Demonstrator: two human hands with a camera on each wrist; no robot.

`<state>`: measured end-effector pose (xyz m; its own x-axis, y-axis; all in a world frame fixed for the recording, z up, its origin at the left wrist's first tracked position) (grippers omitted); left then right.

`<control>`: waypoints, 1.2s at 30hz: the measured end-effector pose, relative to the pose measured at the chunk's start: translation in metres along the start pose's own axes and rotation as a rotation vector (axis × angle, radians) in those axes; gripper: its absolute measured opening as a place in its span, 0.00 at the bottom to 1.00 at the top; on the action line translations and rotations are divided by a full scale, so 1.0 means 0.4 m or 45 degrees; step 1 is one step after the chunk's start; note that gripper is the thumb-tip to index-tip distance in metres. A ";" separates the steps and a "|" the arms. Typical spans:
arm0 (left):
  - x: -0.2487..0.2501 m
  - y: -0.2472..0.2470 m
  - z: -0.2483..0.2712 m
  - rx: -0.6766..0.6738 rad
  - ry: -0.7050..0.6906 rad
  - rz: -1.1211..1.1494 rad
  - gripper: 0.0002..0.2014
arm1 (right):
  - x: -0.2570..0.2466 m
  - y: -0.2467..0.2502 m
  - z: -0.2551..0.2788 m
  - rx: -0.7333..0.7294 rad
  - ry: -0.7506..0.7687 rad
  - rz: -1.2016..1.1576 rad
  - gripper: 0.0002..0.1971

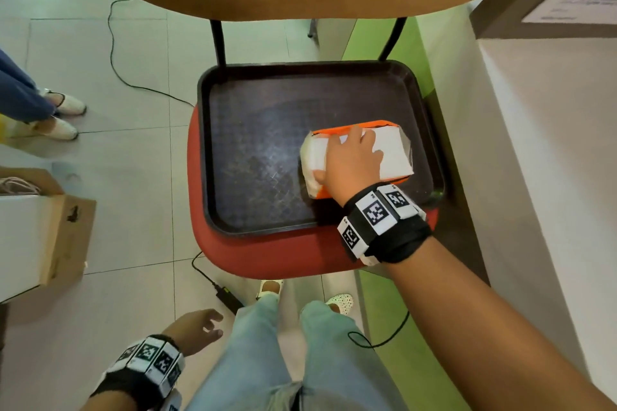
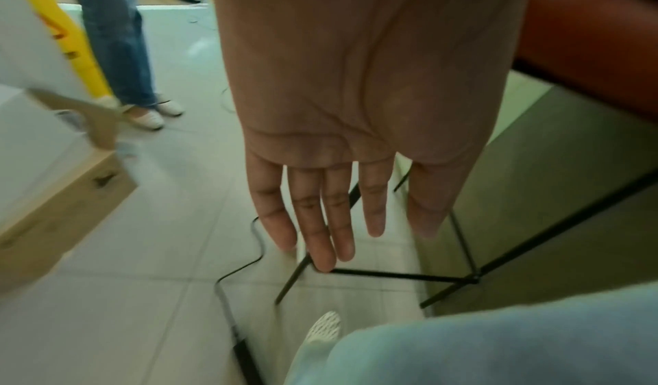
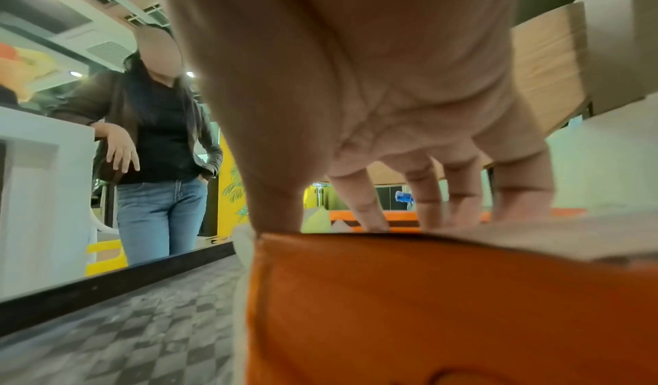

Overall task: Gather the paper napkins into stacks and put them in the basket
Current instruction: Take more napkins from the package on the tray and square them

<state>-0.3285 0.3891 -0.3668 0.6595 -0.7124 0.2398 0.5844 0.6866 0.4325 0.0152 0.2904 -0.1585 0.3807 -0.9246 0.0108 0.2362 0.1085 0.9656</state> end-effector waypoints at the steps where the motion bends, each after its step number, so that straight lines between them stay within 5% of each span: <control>1: 0.026 0.013 0.004 0.003 -0.043 -0.008 0.19 | -0.001 -0.006 0.001 -0.014 -0.032 -0.014 0.30; 7: 0.228 0.117 0.090 -0.035 -0.407 -0.033 0.16 | -0.004 -0.042 0.007 0.004 -0.097 -0.022 0.33; 13: 0.447 0.310 0.229 0.147 -0.737 0.425 0.05 | -0.008 -0.052 0.005 0.069 -0.170 -0.023 0.25; 19: 0.522 0.495 0.179 0.639 -0.507 1.111 0.08 | -0.007 -0.055 0.002 0.068 -0.118 -0.106 0.29; 24: 0.578 0.538 0.103 0.730 -0.401 1.211 0.19 | 0.003 -0.044 0.021 0.108 -0.092 -0.128 0.23; 28: 0.573 0.544 0.049 0.758 -0.310 1.216 0.17 | -0.012 -0.046 0.024 0.217 -0.181 -0.148 0.24; 36: 0.558 0.548 0.027 0.846 -0.284 1.239 0.16 | 0.002 -0.065 0.028 0.098 -0.145 -0.157 0.22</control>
<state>-0.0583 0.3788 -0.2093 0.5544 0.0095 0.8322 -0.5155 0.7889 0.3345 -0.0007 0.2826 -0.1808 0.2481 -0.9651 -0.0835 0.2041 -0.0322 0.9784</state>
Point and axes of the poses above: each hand's wrist, its own z-axis away from the middle knuckle, its own y-axis out of the back of the hand, x = y × z, the point moved 10 cm from there along -z, towards the middle knuckle, and after that the axes turned 8 degrees about x, right-handed, at the moved point
